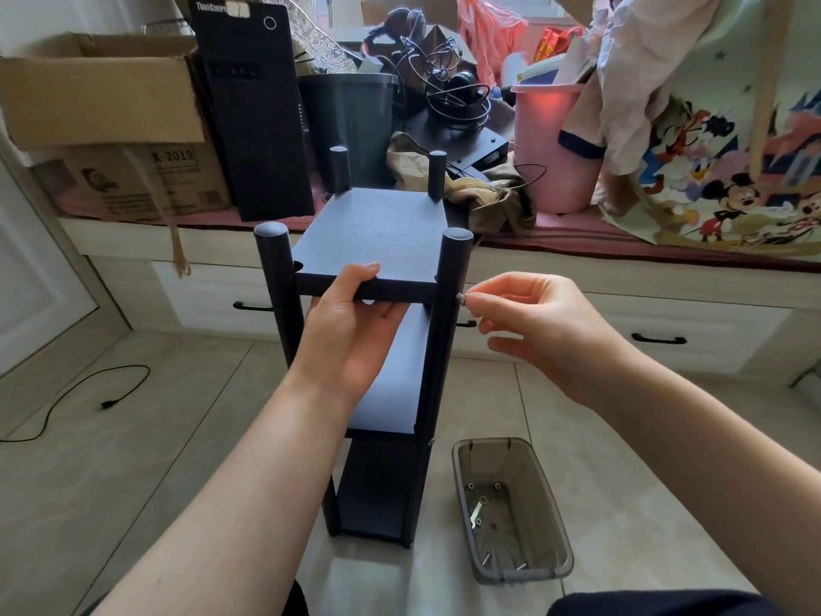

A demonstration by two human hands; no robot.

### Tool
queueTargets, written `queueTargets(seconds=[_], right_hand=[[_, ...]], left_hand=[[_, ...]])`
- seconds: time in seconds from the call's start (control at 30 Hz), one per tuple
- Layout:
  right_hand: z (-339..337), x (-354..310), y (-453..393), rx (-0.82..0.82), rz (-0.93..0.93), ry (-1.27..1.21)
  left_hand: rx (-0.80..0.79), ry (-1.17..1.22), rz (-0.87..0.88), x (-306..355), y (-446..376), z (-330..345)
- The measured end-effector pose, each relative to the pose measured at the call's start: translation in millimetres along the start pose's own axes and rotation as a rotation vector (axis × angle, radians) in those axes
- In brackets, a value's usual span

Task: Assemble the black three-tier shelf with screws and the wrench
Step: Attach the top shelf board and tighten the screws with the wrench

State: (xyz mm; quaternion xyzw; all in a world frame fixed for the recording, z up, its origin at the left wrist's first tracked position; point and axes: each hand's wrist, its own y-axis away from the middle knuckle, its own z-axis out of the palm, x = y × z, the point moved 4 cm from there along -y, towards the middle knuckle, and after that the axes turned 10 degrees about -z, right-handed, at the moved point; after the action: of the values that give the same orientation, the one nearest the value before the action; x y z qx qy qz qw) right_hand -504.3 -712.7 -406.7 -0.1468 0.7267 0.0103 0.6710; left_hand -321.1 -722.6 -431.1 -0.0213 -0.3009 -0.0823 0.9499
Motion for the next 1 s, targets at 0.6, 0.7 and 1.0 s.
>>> queueTargets(seconds=[0.6,0.7,1.0], right_hand=[[-2.5,-4.2,-3.6,0.007,-0.110,0.193],[-1.8,2.7,-4.6,-0.052,0.020,0.063],[-2.4,5.0,-6.9,0.016,-0.070,0.145]], left_hand=[[-0.011,-0.007,0.016,2.7,-0.3,1.7],[-0.013,-0.007,0.005,3.0,-0.2,2.6],[-0.031,-0.030,0.013,2.1,-0.2,3.5]])
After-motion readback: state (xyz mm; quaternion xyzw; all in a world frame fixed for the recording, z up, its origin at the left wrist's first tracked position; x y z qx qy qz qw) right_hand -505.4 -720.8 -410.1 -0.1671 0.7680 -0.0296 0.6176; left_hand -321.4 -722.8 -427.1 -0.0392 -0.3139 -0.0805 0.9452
